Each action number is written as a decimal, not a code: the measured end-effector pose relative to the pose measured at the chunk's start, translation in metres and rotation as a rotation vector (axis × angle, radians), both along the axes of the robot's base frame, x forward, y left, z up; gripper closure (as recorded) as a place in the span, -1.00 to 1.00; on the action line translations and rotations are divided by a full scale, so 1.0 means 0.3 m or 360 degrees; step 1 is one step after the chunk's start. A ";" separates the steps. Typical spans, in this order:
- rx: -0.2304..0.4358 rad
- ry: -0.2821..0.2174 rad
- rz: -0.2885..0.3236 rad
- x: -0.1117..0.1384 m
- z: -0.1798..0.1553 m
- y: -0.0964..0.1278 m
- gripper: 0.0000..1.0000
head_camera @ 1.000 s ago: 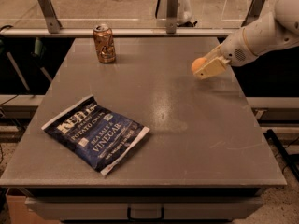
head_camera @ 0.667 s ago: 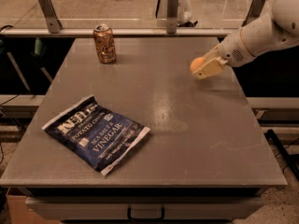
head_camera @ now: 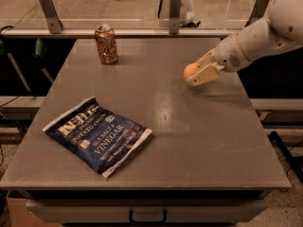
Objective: Move orange near blue chip bag
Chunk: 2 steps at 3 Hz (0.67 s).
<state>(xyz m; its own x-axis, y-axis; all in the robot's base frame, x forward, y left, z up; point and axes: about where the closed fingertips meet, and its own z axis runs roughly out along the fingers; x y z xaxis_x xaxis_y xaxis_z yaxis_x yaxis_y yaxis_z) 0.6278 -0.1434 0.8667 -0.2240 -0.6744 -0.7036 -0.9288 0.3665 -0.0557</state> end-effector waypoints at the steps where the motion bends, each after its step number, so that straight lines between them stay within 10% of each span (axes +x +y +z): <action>1: 0.0130 -0.0029 0.0232 -0.113 0.031 0.170 1.00; 2: 0.0265 -0.0079 0.0454 -0.236 0.091 0.347 1.00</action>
Offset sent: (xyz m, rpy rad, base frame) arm -0.1157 0.1587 0.0517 0.2662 -0.0920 0.4398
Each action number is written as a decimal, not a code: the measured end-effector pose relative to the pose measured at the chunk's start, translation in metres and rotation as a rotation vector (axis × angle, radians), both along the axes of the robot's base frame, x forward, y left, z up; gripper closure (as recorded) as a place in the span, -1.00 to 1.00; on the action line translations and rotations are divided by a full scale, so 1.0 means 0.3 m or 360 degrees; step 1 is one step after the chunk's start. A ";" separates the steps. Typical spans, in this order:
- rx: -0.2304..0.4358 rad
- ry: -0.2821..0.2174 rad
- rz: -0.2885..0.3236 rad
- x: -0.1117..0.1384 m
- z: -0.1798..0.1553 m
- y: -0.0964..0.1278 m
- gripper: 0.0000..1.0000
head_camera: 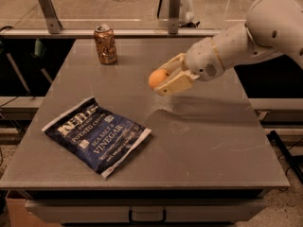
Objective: Move orange near blue chip bag
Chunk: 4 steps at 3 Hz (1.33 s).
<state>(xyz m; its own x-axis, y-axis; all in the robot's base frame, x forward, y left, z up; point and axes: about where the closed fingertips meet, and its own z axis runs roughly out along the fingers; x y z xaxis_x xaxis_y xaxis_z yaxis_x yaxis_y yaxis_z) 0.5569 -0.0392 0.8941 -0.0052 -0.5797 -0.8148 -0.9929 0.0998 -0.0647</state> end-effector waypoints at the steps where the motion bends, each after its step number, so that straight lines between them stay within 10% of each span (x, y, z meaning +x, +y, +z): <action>1: 0.0062 -0.0027 0.0147 -0.097 0.025 0.119 1.00; 2: 0.0089 -0.0026 0.0235 -0.163 0.027 0.193 1.00; 4: -0.0003 0.0012 0.0209 -0.169 -0.089 0.230 0.17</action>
Offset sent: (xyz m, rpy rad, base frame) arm -0.0729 0.0818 0.0090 0.0792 -0.0156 0.2115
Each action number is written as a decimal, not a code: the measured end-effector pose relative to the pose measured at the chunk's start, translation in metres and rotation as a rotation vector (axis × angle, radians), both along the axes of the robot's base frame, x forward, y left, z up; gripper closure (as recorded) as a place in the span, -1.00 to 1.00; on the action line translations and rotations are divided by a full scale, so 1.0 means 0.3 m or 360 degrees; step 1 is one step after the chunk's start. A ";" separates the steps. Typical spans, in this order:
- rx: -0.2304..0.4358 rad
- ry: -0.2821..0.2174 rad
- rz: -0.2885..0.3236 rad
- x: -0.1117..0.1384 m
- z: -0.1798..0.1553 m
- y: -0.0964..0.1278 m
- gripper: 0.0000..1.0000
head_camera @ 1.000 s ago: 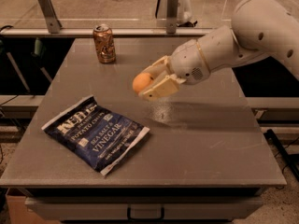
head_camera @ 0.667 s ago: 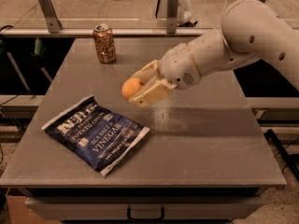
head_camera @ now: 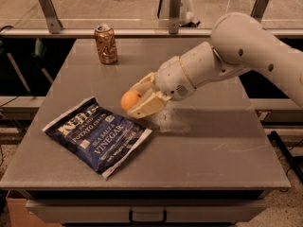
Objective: Move orange near blue chip bag
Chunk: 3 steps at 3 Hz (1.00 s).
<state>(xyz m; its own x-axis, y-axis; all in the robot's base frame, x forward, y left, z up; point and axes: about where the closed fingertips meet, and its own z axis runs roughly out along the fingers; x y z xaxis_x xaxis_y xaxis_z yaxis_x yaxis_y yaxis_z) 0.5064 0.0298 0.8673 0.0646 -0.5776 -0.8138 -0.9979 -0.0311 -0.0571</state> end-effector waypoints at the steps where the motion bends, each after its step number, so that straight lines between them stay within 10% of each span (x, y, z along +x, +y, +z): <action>1: -0.0029 0.0021 -0.0025 0.005 -0.044 -0.003 -0.28; 3: -0.0053 0.0045 -0.0044 0.012 -0.084 -0.003 -1.00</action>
Offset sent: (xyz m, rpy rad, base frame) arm 0.0067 -0.0061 -0.0296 -0.0373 0.0320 -0.0426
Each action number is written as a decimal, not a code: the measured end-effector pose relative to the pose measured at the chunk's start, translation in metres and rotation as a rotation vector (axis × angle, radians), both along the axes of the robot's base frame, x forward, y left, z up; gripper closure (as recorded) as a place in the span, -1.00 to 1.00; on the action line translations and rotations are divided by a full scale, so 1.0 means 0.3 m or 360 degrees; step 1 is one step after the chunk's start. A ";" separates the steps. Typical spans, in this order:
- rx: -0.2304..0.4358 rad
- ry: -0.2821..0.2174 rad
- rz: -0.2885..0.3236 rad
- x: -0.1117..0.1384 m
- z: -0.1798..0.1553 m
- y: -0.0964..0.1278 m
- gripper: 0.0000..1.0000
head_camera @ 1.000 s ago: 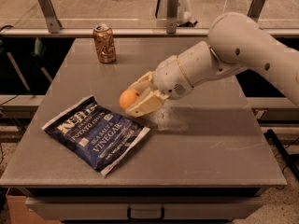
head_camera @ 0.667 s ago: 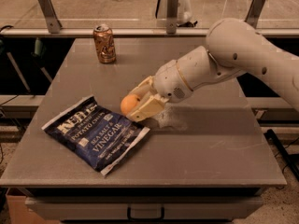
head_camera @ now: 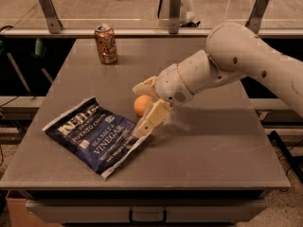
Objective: Move orange near blue chip bag
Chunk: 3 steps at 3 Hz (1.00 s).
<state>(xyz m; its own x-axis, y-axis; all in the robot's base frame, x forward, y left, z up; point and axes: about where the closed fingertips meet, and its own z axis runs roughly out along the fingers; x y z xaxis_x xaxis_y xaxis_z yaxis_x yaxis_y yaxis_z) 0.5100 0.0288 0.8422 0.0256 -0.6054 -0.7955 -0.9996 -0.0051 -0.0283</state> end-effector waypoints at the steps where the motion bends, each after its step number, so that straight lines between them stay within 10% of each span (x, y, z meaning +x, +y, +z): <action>1: -0.0002 -0.0003 -0.0009 0.009 0.001 -0.005 -1.00; 3: 0.0048 -0.0013 -0.0098 0.057 0.033 -0.062 -1.00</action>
Offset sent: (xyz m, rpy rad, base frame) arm 0.0185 -0.0158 0.0062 0.0062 -0.0168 -0.0525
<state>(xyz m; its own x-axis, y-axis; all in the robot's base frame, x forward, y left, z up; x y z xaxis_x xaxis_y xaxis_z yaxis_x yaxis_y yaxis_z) 0.5271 0.0101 0.8521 -0.0047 -0.5819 -0.8132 -0.9977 0.0576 -0.0355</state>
